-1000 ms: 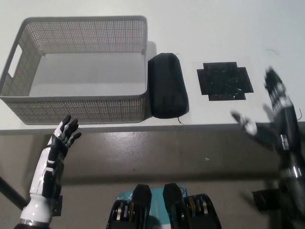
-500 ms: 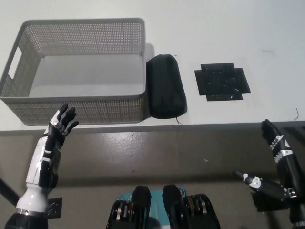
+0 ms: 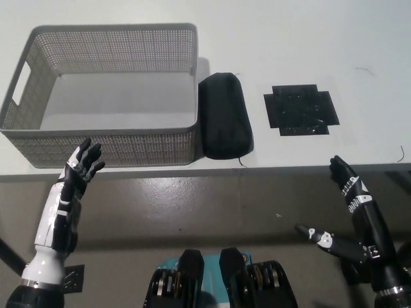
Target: Use the right hand to push the pencil case on the right hand side to the container on the left side
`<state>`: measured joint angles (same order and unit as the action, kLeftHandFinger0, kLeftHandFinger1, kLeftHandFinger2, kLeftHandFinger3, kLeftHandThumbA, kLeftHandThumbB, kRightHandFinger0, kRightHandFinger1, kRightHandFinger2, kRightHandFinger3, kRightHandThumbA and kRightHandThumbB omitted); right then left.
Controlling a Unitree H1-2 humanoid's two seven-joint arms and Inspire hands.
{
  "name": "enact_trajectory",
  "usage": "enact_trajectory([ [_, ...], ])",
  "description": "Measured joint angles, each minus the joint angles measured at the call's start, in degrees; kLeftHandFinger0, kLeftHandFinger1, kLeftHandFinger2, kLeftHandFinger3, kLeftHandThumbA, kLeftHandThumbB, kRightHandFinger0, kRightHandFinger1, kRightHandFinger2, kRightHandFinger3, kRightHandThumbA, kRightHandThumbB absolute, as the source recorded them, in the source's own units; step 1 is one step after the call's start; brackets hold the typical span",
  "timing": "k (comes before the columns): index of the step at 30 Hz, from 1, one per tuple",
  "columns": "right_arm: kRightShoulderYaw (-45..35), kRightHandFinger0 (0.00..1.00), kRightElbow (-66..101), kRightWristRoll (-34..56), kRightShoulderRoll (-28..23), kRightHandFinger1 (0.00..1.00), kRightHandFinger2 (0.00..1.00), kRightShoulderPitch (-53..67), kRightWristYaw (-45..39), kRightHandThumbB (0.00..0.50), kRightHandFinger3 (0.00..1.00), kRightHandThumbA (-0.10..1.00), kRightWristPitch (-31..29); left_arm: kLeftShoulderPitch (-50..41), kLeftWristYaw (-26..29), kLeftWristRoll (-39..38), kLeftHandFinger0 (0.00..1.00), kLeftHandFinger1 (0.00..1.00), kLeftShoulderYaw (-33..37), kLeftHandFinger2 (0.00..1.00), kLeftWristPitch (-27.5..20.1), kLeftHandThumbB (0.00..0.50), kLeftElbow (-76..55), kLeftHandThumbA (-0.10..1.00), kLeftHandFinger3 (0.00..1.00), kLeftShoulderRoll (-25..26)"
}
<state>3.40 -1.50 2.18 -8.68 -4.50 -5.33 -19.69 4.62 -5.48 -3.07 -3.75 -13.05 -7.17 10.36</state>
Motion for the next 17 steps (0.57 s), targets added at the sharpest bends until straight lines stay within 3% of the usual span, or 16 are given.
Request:
enact_trajectory([
  [6,0.0,1.00,-0.1,0.1,0.3,1.00,1.00,-0.3,-0.3,0.238,1.00,1.00,0.0,-0.1,0.0,0.0,1.00,1.00,-0.1,1.00,-0.1,0.068,1.0,1.00,1.00,0.0],
  [9,-0.1,1.00,-0.1,0.1,0.3,1.00,1.00,-0.4,-0.3,0.278,1.00,1.00,0.2,-0.1,0.0,0.0,1.00,1.00,-0.1,1.00,-0.2,0.065,1.4,1.00,1.00,0.1],
  [17,-0.3,1.00,0.1,0.2,0.3,1.00,1.00,-0.9,-0.4,0.282,1.00,1.00,0.6,-0.1,-0.1,-0.1,1.00,1.00,-0.1,1.00,-0.2,0.075,1.5,1.00,1.00,0.1],
])
